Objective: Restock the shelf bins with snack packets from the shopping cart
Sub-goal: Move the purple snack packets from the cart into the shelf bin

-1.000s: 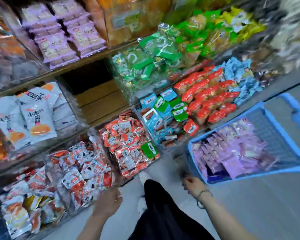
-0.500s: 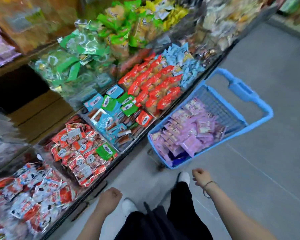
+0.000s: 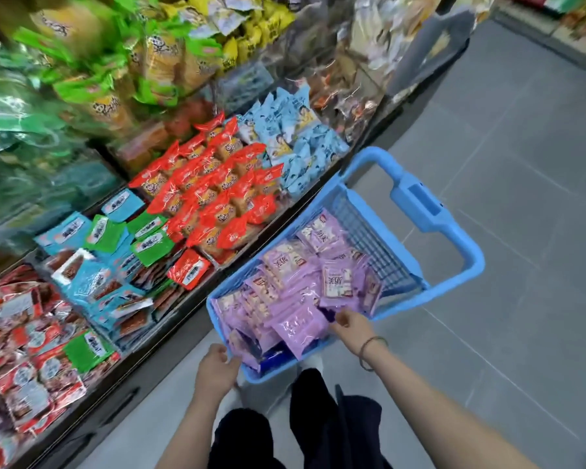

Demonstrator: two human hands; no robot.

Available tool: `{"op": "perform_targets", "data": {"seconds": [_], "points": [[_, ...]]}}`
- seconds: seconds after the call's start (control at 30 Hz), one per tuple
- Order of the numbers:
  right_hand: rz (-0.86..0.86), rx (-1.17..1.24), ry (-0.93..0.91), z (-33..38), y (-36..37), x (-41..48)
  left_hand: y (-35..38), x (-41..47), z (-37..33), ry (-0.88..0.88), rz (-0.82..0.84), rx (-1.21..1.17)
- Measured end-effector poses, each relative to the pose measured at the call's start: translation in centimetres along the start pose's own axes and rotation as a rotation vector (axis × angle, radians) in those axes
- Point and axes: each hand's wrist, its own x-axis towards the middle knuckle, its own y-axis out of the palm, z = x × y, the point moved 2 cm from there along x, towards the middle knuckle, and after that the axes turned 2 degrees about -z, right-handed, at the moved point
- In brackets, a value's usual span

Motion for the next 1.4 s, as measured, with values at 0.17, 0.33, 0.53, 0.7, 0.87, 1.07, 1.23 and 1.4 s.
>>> {"op": "perform_targets", "data": {"seconds": [0.17, 0.33, 0.53, 0.7, 0.87, 1.07, 1.23, 1.4], "points": [[0.103, -0.168, -0.096, 0.8, 2.8, 1.8, 2.1, 2.5, 0.1, -0.109, -0.041, 0.047], [0.075, -0.445, -0.179, 1.8, 7.2, 2.2, 3.7, 4.6, 0.4, -0.137, -0.080, 0.117], [0.003, -0.445, -0.119, 2.1, 9.7, 1.6, 2.7, 4.9, 1.3, -0.117, -0.177, -0.015], [0.005, -0.183, -0.143, 2.1, 8.7, 1.4, -0.2, 4.0, 1.7, -0.107, -0.186, -0.414], [-0.097, -0.257, 0.008, 4.5, 10.3, 2.0, -2.7, 3.4, 1.6, -0.099, -0.156, -0.657], [-0.170, -0.201, 0.008, 4.2, 10.7, 2.8, -3.9, 3.0, 1.9, -0.021, -0.212, -0.622], [-0.072, 0.652, 0.148, 2.7, 6.7, 1.1, -4.4, 2.0, 1.1, 0.063, -0.277, -0.631], [0.270, 1.521, 0.274, 2.5, 1.8, -1.4, -4.6, 0.2, -2.8, 0.132, -0.285, -0.687]]}}
